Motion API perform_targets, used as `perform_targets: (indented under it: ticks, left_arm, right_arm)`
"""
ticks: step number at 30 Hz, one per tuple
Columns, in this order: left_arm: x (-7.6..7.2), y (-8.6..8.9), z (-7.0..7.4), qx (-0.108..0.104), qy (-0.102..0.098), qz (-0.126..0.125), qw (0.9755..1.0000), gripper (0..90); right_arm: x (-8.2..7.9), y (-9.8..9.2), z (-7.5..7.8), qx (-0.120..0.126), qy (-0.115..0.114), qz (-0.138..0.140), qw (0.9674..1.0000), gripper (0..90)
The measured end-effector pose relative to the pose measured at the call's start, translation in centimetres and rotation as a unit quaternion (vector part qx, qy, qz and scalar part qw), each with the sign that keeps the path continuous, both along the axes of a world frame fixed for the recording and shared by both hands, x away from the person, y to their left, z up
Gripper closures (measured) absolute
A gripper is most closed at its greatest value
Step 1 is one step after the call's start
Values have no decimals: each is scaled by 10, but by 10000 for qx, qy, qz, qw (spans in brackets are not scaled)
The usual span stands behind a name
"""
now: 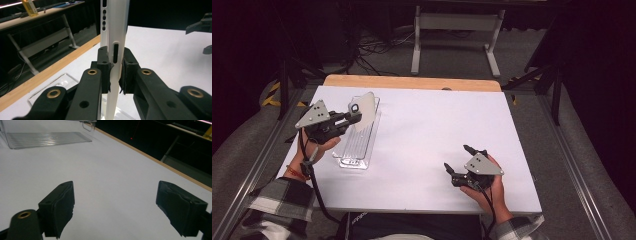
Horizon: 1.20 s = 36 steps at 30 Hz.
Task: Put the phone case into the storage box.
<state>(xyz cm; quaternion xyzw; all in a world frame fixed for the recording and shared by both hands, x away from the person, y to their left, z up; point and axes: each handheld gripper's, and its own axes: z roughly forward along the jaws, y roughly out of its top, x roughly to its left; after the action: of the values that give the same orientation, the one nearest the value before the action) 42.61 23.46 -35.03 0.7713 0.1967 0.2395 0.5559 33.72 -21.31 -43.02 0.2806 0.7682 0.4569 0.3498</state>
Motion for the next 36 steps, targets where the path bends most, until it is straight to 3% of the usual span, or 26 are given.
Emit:
perform_targets:
  ticks: [14,19,25,27,33,36]
  left_arm:
    - [8,10,-12,46,120,140,9998,810]
    - [11,10,-17,150,195,160,9996,810]
    - [24,12,-26,167,256,194,9993,810]
    - [25,12,-27,87,312,180,9993,810]
    - [38,10,-32,77,352,24,9993,810]
    - [51,10,-36,37,427,15,9991,810]
  right_arm:
    - [0,3,-1,-55,58,89,9999,169]
    - [0,4,-2,-83,49,95,9999,169]
    - [2,4,-4,-74,109,80,9999,168]
    - [2,5,-4,-89,122,73,9999,169]
    - [3,7,-6,-138,171,108,9997,169]
    - [3,7,-8,-156,212,109,9996,169]
